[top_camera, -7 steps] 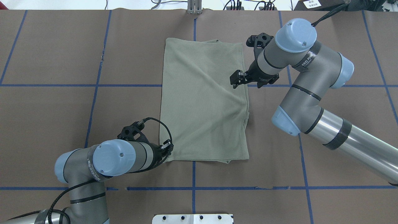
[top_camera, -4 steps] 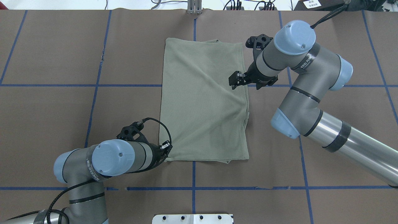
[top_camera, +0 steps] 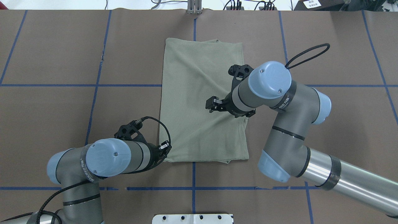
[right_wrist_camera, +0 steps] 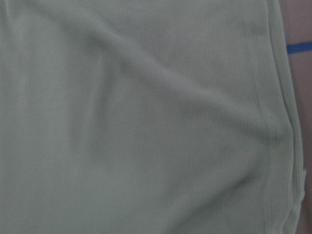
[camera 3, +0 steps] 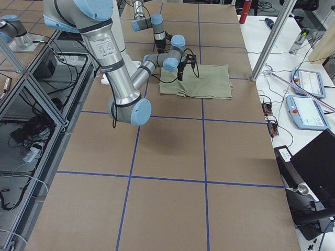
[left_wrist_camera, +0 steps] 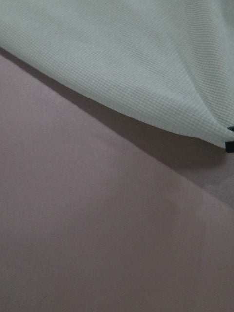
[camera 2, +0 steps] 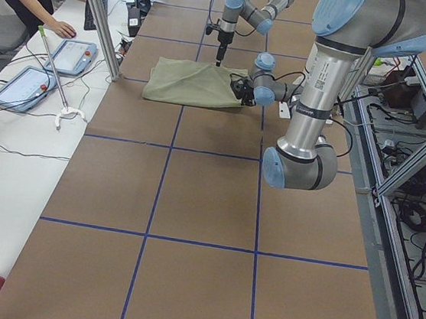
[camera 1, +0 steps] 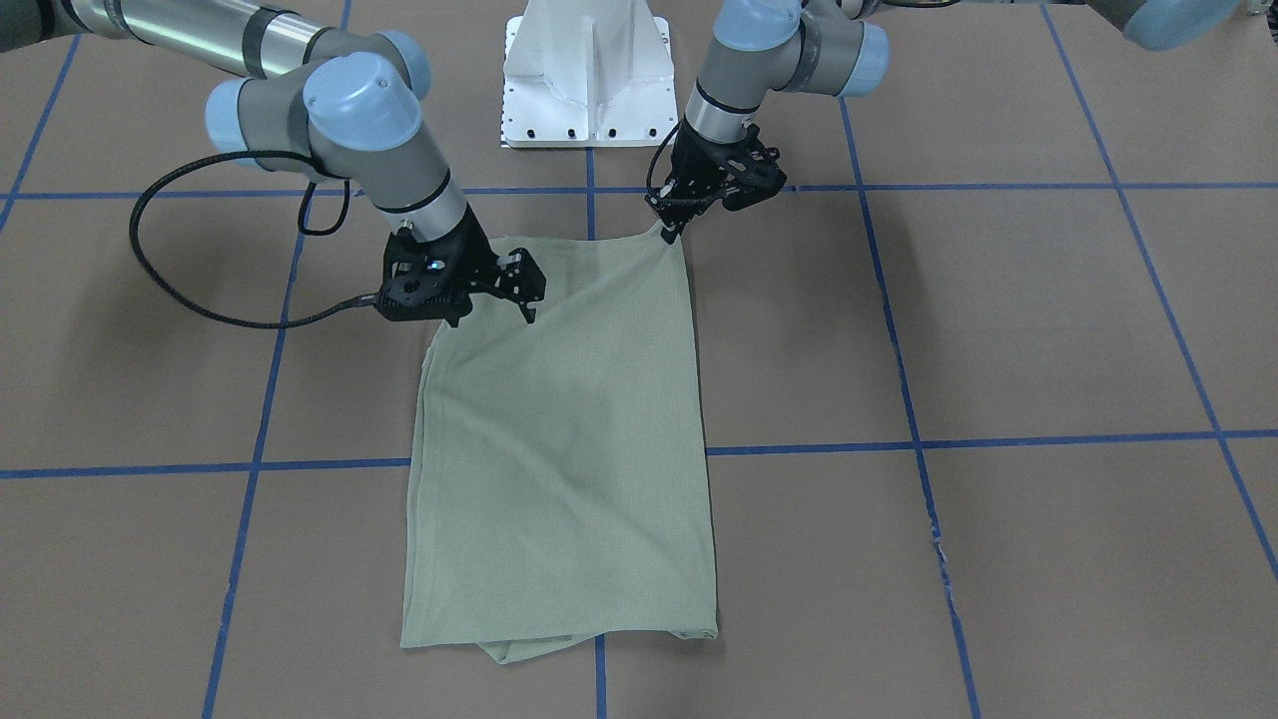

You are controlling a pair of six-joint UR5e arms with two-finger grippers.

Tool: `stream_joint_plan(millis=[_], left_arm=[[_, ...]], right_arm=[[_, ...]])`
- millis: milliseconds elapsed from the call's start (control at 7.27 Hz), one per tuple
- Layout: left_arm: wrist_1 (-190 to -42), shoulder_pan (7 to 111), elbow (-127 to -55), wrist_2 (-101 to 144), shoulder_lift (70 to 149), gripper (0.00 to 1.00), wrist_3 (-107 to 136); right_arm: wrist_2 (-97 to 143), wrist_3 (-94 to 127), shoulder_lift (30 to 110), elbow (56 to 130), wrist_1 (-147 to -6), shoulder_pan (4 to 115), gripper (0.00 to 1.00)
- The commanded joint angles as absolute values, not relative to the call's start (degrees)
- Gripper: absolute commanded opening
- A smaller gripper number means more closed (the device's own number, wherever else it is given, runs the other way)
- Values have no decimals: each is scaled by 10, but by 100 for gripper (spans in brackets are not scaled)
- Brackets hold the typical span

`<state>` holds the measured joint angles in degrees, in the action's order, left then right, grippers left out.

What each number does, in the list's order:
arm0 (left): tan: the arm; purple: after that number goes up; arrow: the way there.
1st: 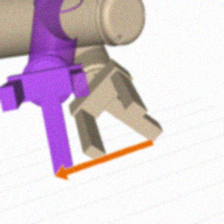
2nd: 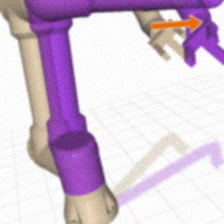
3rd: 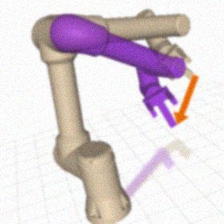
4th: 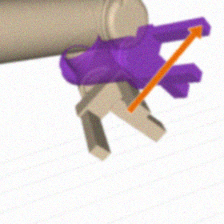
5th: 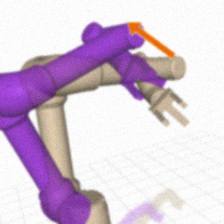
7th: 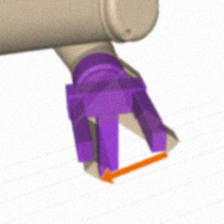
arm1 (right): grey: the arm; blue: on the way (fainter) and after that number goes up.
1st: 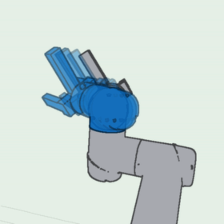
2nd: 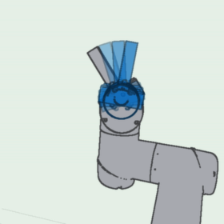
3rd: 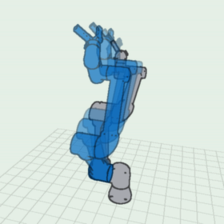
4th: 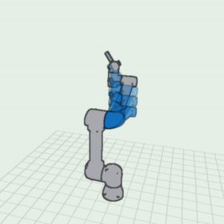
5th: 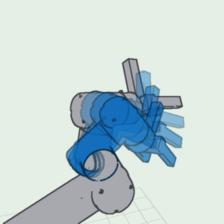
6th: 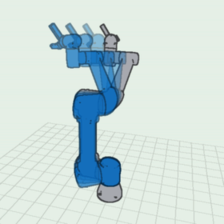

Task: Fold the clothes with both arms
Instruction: 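Grasp the shirt's near-end corners with both grippers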

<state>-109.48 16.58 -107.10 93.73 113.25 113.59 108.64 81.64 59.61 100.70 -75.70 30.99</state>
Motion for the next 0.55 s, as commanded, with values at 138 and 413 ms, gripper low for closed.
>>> stream_joint_plan(millis=[138,413], left_arm=[[-1092,166,-1078,959,1134,0,1133],[-1092,164,-1078,959,1136,0,1134]], right_arm=[[1053,934,644,1034,-760,250,100],[1049,1003,665,1036,-768,234,100]])
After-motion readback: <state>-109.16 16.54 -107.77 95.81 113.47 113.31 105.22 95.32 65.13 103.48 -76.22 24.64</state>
